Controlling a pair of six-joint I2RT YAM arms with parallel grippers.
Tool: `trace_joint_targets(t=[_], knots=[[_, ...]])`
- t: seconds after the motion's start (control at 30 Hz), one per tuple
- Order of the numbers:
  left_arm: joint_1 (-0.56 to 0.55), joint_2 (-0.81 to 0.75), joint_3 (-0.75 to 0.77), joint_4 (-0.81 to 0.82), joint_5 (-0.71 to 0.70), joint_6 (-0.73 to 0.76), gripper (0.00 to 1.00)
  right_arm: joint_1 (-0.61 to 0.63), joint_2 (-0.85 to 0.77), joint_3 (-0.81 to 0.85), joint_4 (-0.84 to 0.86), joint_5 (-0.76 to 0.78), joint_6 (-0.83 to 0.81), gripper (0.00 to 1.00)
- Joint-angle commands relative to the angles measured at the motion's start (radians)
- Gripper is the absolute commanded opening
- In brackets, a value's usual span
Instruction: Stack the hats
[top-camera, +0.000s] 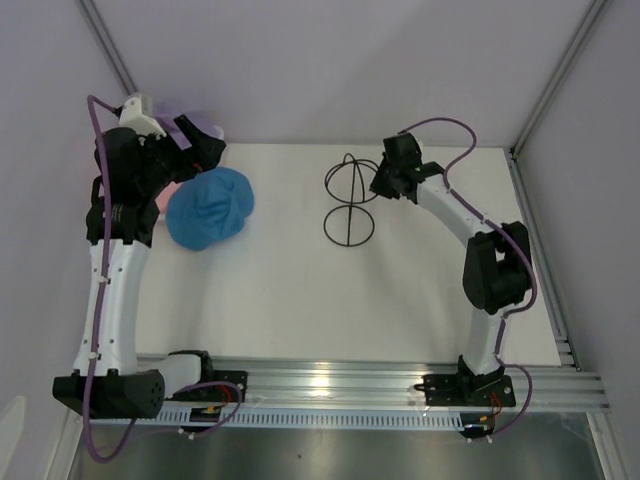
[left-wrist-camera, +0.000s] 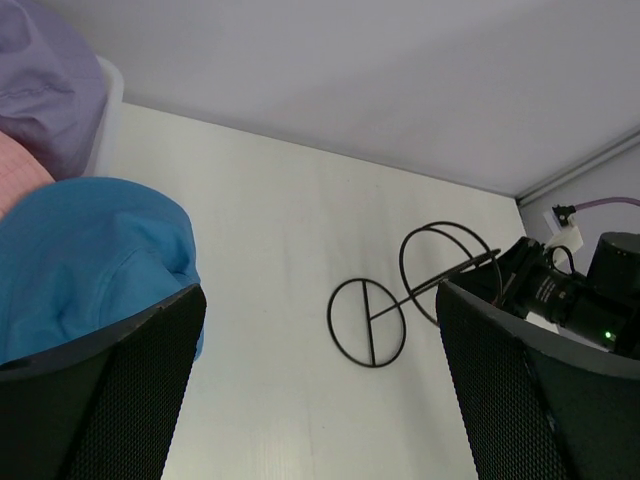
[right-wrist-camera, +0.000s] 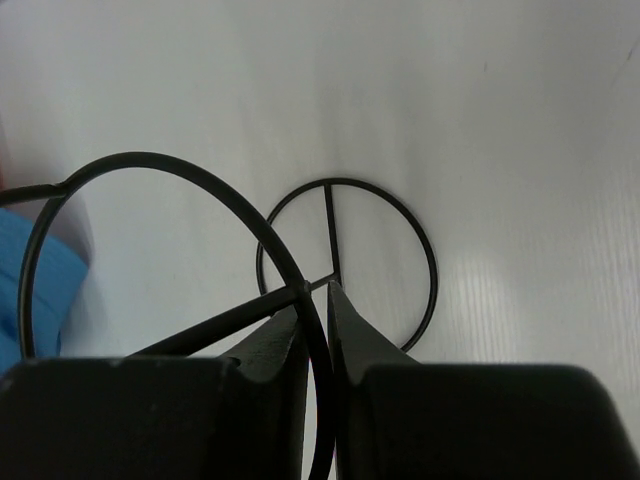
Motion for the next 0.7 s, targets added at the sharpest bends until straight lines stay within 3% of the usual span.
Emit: trace_joint_targets(t=[0.0, 0.23, 0.37, 0.67], knots=[[-0.023, -0.038, 0.008, -0.029, -0.004, 0.024, 0.99, 0.057, -0.148, -0.120, -0.062, -0.004, 0.000, 0.00], [-0.023, -0.102, -0.046, -0.033, -0.036, 0.021, 1.00, 0.189, -0.407, -0.407, -0.055, 0.038, 0.086, 0.00], [-0.025, -0.130, -0.063, -0.049, -0.029, 0.022, 1.00, 0.243, -0.519, -0.492, -0.062, 0.062, 0.098, 0.00], [-0.023, -0.145, -0.107, -0.046, -0.033, 0.025, 1.00, 0.246, -0.576, -0.569, -0.026, 0.095, 0.087, 0.04]])
